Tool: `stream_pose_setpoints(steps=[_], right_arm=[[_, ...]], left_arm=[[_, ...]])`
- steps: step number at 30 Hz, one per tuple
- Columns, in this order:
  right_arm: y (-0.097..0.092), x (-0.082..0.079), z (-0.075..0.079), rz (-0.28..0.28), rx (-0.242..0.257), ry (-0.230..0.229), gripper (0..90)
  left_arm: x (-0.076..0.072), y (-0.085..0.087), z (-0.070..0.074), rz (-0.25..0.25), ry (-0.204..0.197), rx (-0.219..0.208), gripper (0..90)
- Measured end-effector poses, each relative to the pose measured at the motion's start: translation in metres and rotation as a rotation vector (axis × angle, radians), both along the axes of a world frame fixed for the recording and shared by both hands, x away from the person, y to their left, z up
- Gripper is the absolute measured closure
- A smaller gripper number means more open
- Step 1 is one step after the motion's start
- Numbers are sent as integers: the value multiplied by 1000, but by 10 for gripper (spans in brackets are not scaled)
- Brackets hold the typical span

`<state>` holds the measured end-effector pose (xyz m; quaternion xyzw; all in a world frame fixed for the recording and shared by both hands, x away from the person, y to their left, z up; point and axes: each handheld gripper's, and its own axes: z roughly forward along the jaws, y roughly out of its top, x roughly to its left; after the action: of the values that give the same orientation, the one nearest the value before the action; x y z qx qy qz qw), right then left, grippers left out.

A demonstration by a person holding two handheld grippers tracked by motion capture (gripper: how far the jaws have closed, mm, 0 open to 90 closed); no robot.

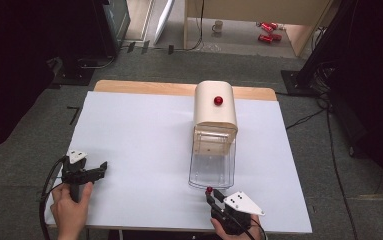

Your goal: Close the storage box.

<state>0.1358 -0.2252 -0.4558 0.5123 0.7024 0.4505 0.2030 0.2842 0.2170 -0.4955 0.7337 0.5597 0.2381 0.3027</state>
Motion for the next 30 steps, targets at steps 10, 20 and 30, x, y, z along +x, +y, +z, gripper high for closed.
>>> stream_pose_setpoints(steps=[10, 20, 30], right_arm=[[3, 2, 0, -36, 13, -6, 751], [1, 2, 13, -48, 18, -36, 753], [-1, 15, 25, -48, 19, -30, 753]], left_arm=[[0, 0, 0, 0, 0, 1, 156], [0, 0, 0, 0, 0, 1, 156], [0, 0, 0, 0, 0, 1, 156]])
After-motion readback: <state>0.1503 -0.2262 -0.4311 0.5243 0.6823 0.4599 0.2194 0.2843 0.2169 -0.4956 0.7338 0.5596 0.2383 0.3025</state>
